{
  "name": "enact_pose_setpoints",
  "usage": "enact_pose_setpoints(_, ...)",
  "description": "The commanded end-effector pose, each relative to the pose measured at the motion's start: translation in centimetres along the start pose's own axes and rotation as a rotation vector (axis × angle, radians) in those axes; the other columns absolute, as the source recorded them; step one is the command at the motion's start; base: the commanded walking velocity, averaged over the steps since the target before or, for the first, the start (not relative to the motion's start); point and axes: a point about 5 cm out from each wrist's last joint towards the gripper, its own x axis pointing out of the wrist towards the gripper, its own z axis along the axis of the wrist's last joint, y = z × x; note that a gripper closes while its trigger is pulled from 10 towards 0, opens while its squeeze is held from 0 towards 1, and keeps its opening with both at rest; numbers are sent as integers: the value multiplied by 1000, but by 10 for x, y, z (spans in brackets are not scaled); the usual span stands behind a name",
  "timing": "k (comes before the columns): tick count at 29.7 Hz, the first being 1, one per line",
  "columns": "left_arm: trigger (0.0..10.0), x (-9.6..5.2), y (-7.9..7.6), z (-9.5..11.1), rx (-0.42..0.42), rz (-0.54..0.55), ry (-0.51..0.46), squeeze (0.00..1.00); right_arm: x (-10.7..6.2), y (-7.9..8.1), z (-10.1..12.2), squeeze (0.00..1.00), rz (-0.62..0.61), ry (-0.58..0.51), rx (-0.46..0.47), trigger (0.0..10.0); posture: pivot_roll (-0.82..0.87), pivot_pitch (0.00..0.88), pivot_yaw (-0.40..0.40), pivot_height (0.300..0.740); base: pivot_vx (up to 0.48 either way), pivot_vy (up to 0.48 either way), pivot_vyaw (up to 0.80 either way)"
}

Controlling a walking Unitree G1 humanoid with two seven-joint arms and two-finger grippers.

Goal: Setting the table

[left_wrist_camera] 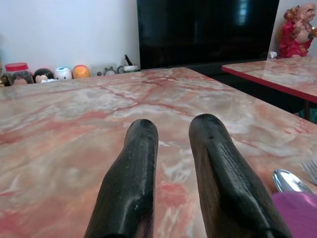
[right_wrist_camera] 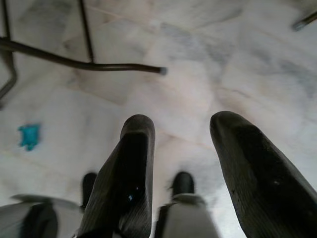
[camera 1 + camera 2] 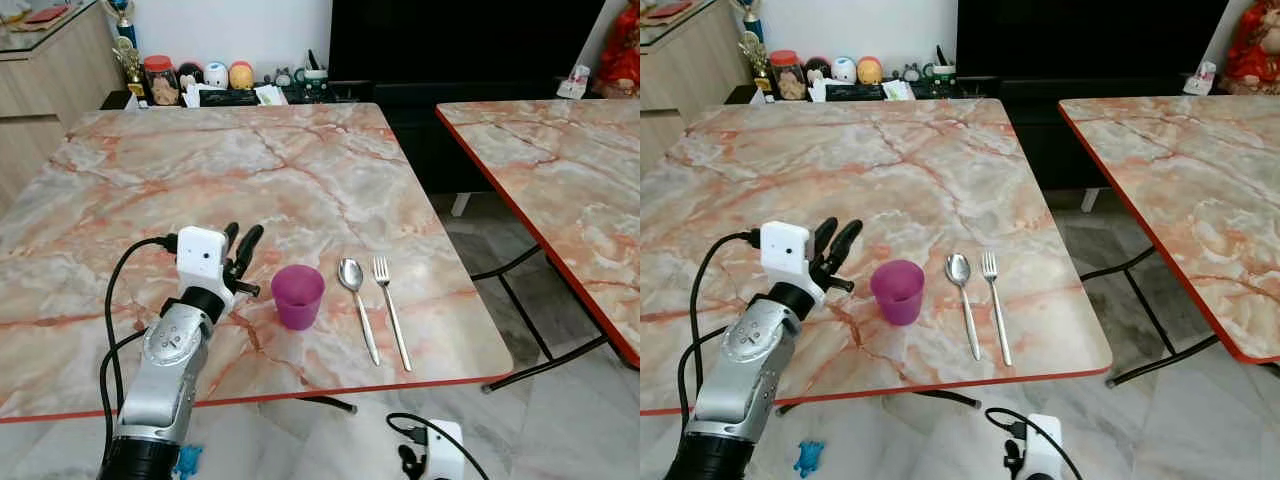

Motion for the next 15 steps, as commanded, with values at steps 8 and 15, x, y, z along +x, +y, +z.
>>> enact_pose_setpoints(8, 10000, -5, -2, -1, -15, -3, 17, 0, 0, -5, -2, 0, -6, 15, -15, 10000, 189, 0, -34, 740, 0, 0, 0)
enact_pose_setpoints(15, 10000, -13, 1, 7, -115, -44, 103, 0, -1, -6, -3, 0, -6, 26, -27, 10000, 194, 0, -38, 740, 0, 0, 0)
